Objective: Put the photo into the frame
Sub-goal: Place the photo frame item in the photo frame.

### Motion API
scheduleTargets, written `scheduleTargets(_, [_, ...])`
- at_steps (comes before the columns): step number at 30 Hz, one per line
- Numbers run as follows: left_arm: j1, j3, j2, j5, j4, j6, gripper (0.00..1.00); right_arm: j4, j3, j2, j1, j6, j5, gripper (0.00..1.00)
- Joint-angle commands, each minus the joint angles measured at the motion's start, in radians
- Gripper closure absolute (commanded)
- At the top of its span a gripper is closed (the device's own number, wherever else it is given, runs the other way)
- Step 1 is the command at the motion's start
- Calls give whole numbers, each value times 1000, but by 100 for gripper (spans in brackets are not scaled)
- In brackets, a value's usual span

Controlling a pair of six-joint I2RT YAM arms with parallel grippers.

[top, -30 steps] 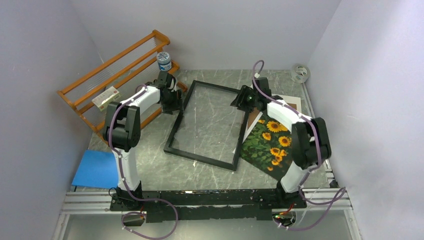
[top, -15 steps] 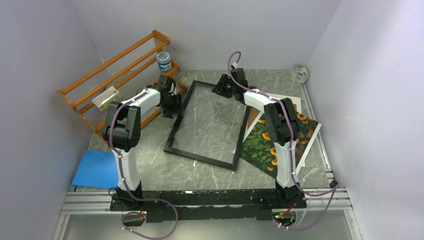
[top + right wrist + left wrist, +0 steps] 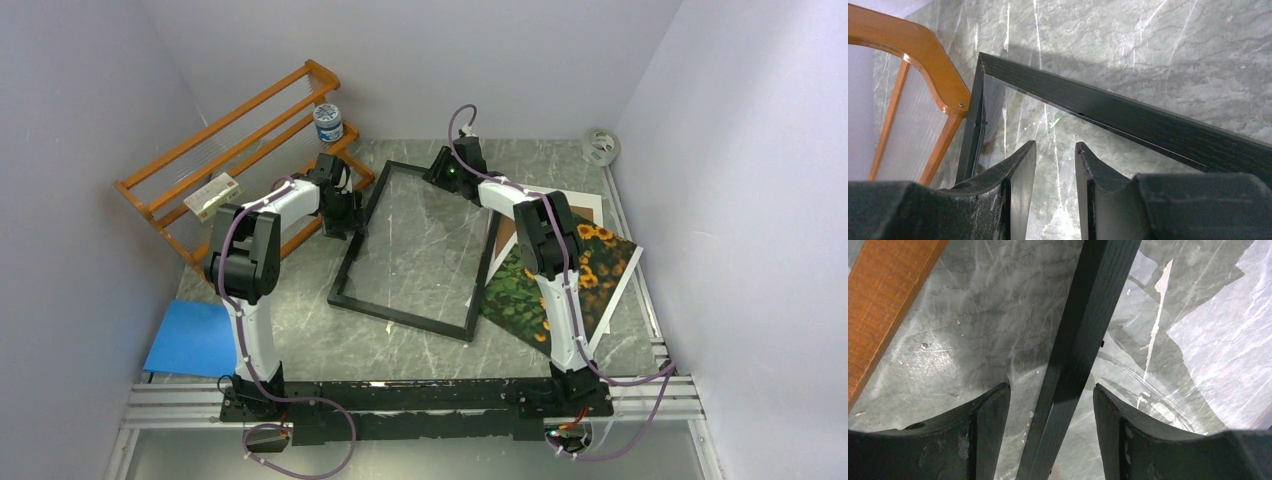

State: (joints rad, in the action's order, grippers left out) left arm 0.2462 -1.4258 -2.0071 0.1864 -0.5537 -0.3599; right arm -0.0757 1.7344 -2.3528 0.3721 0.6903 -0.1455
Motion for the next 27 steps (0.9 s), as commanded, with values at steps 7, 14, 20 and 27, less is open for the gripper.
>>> scheduleTargets(7, [-2,-1,42,30,20,5,33,-43,94,-54,1,-27,20,63])
scheduleTargets(14, [-2,8,49,29,23,-2,33,-38,101,-59,1,-44,19,66])
scheduleTargets(20, [-2,15,66,22,24,-9,33,-66,64,22,-1,-37,2,66])
scheduleTargets(27, [-2,1,95,2,18,-11,30,19,-22,222,-3,-39,-15,58])
